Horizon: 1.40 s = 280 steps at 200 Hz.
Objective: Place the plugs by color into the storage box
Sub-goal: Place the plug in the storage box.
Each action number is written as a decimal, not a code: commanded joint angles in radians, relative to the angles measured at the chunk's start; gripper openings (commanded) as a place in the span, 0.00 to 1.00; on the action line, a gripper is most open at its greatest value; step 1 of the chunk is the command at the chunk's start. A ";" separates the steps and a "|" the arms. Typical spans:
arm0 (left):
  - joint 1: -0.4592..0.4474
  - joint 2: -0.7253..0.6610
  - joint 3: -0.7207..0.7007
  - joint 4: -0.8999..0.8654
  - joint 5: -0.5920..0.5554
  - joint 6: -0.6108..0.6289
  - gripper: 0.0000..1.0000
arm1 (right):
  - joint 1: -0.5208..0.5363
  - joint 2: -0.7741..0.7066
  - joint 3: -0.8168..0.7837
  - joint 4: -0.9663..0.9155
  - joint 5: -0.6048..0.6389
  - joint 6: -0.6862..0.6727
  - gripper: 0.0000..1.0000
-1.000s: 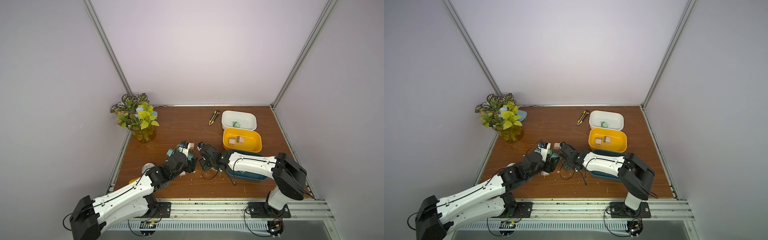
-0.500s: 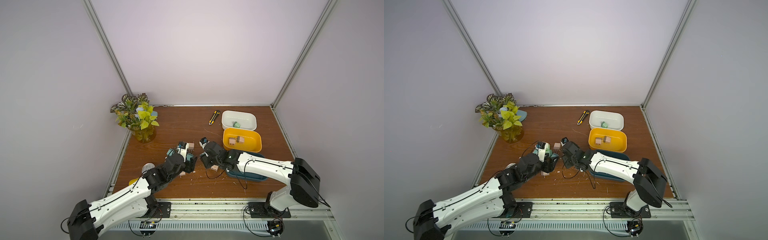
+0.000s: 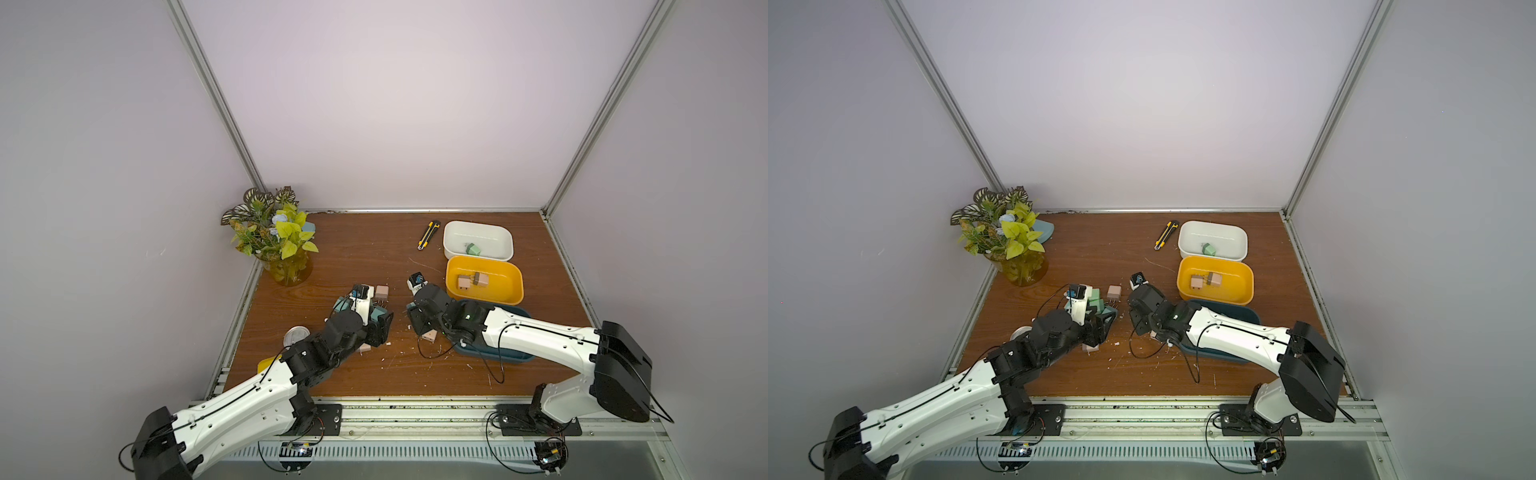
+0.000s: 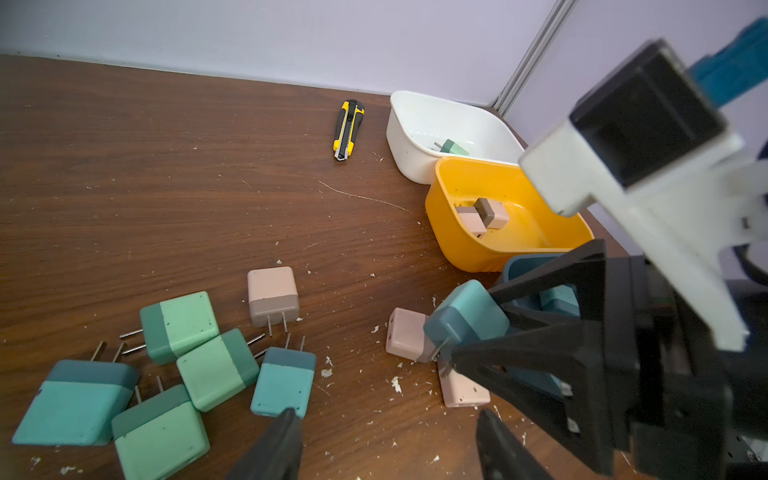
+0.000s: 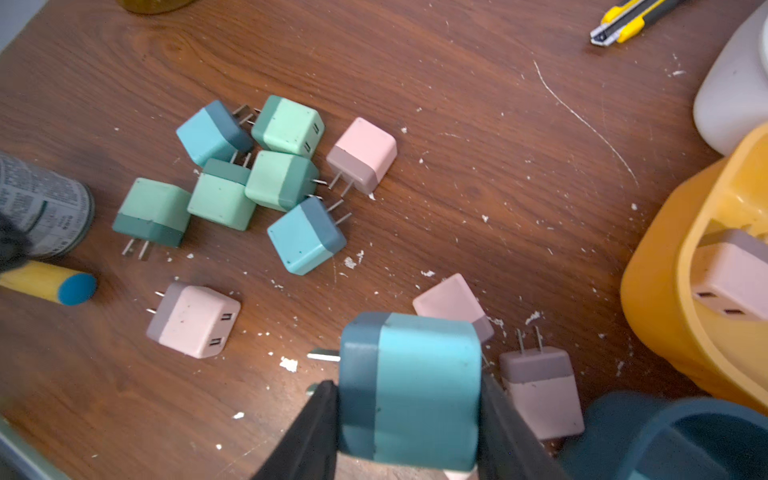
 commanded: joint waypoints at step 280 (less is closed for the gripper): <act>-0.215 0.745 0.379 0.450 0.440 -0.078 0.63 | -0.433 -0.688 -0.506 -0.244 0.161 0.371 0.00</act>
